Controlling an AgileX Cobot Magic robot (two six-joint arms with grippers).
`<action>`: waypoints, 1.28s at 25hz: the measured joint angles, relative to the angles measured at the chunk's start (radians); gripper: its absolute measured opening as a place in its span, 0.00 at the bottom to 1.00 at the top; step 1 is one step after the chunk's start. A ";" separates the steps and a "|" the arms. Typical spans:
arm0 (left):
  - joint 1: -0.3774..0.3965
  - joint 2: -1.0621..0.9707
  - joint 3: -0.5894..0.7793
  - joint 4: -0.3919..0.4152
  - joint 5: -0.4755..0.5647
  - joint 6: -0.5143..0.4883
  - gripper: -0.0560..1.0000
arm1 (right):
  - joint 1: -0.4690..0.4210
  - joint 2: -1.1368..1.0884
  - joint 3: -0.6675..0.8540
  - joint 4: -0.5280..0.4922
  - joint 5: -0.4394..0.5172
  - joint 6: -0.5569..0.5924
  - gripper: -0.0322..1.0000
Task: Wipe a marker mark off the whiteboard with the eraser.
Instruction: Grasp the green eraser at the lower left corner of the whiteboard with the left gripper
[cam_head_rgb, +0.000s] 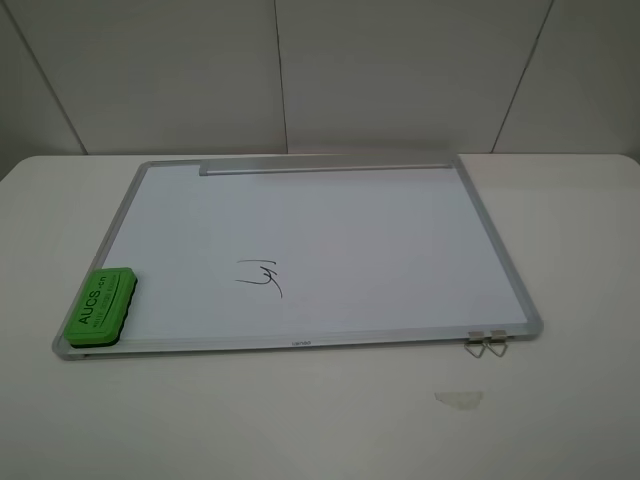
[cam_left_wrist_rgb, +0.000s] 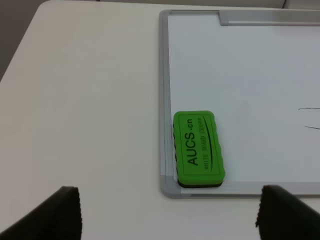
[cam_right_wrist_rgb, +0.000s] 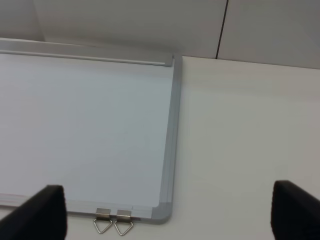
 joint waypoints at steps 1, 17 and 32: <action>0.000 0.000 0.000 0.000 0.000 0.000 0.74 | 0.000 0.000 0.000 0.000 0.000 0.000 0.82; 0.000 0.000 0.000 0.000 0.000 0.000 0.74 | 0.000 0.000 0.000 0.000 0.000 0.000 0.82; 0.000 0.418 -0.170 -0.008 0.110 -0.114 0.74 | 0.000 0.000 0.000 0.000 0.000 0.000 0.82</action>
